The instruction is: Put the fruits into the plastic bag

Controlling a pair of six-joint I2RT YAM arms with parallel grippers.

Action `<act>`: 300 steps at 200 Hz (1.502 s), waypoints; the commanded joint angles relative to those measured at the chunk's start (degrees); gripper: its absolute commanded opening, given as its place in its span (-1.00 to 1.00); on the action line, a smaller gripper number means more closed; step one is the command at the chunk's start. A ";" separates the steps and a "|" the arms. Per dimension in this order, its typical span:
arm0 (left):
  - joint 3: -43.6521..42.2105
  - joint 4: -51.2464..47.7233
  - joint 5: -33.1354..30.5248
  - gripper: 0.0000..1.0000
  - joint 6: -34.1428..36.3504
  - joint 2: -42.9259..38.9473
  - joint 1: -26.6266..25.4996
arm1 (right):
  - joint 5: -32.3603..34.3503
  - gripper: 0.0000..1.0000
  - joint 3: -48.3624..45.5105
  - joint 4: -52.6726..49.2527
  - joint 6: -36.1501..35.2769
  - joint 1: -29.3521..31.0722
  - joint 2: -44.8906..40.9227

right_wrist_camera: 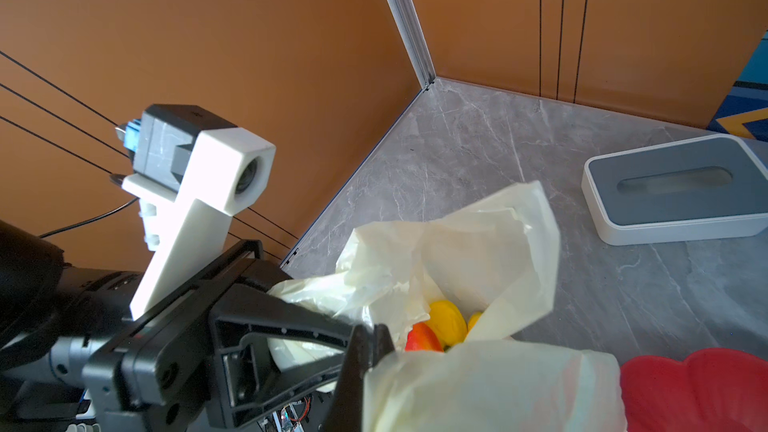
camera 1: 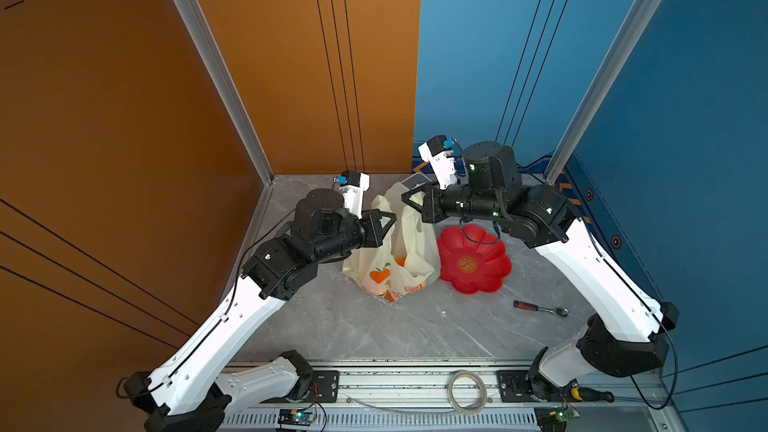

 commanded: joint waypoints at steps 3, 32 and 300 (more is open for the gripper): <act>1.42 3.17 -0.43 -1.00 1.98 0.61 -1.28 | -0.96 -1.00 -0.90 3.84 1.36 -0.23 -1.90; 1.33 4.01 0.62 -1.00 2.84 1.45 -2.71 | -1.60 -1.00 -0.89 4.18 2.74 -1.01 -0.50; -7.93 11.84 0.35 -1.00 5.21 5.68 -8.29 | -25.04 -1.00 6.66 17.60 12.93 -1.49 15.78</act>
